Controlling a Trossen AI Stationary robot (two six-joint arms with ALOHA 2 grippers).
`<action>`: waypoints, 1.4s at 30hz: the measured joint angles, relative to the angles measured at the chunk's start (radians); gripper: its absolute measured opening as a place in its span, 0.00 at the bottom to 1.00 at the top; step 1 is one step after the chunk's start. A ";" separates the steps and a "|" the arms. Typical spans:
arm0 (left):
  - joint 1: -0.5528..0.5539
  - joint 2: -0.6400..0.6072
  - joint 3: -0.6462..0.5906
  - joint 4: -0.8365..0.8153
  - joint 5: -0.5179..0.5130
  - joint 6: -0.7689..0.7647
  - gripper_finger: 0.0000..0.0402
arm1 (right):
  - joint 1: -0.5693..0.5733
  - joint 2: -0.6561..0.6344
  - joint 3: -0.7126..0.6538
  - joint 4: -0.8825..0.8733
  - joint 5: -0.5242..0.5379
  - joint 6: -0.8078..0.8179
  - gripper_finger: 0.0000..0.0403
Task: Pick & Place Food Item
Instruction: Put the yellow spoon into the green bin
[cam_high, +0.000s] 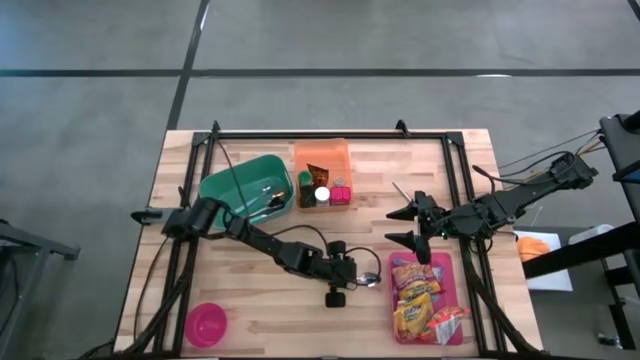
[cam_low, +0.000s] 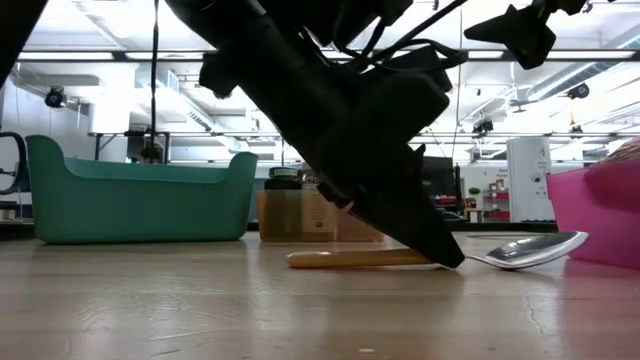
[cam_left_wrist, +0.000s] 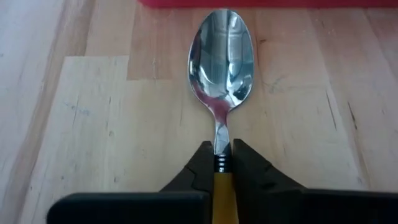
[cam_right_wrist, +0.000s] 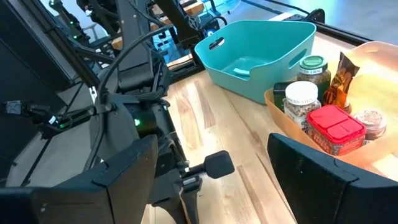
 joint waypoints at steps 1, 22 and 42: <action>0.000 -0.001 0.000 -0.009 -0.005 -0.009 0.05 | 0.000 0.000 0.000 0.000 0.000 0.000 0.74; -0.019 -0.058 -0.006 -0.089 -0.072 -0.152 0.04 | 0.000 0.000 0.000 0.000 0.000 0.000 0.74; -0.038 -0.166 -0.009 -0.259 -0.138 -0.173 0.00 | 0.000 0.000 0.000 0.000 0.000 0.000 0.74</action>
